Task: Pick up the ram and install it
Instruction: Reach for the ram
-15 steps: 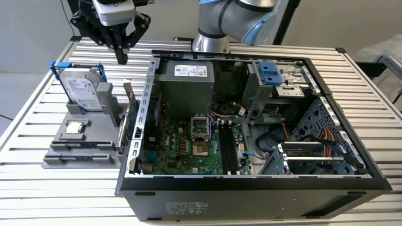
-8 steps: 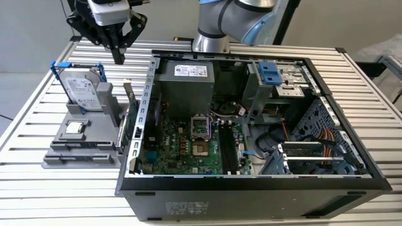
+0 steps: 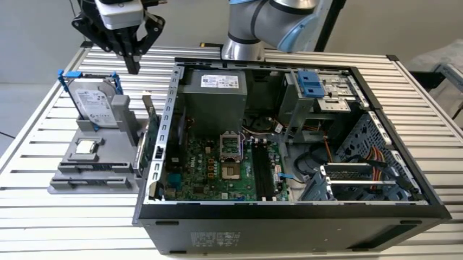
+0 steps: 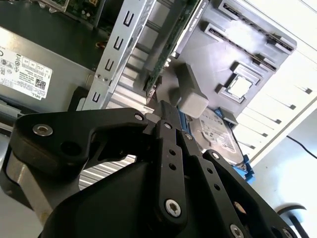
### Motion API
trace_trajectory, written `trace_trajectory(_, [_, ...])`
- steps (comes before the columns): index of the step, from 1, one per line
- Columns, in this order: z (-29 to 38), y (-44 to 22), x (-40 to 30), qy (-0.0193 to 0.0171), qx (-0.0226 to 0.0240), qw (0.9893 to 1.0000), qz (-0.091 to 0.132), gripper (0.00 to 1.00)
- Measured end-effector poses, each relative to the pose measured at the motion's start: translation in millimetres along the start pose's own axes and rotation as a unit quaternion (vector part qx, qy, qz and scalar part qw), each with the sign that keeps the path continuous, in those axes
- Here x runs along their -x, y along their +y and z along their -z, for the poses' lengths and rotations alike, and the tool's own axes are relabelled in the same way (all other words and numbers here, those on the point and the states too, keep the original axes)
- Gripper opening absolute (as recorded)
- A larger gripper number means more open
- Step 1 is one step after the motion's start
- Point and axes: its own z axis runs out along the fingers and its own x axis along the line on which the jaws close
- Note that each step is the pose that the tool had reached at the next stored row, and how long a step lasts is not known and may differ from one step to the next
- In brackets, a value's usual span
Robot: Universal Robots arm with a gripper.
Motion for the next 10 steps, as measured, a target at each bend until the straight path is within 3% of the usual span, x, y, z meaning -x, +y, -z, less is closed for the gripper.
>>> trace_trajectory(10, [0.1,-0.5,-7.5,0.0,0.0,1.0,0.0,0.0])
